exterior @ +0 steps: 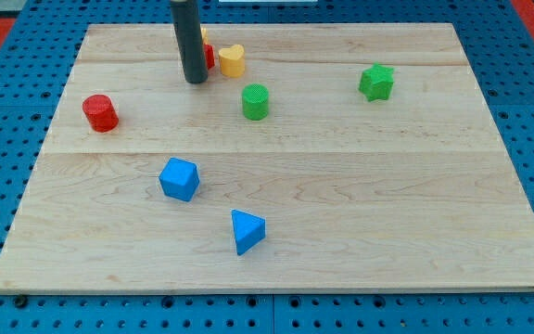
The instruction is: Push the red star into the yellow hexagon
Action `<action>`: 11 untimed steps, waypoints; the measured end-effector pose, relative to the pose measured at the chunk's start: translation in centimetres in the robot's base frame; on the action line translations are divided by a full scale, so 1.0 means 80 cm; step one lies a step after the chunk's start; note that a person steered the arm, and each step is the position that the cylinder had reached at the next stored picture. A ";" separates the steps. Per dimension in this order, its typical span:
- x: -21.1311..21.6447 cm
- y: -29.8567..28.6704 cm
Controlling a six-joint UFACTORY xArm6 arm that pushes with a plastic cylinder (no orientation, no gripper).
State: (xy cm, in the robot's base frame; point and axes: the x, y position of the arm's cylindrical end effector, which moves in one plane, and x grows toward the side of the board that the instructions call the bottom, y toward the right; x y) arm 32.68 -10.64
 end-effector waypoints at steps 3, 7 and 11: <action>-0.060 -0.042; -0.059 -0.054; -0.067 -0.074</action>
State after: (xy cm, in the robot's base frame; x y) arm 27.31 -16.59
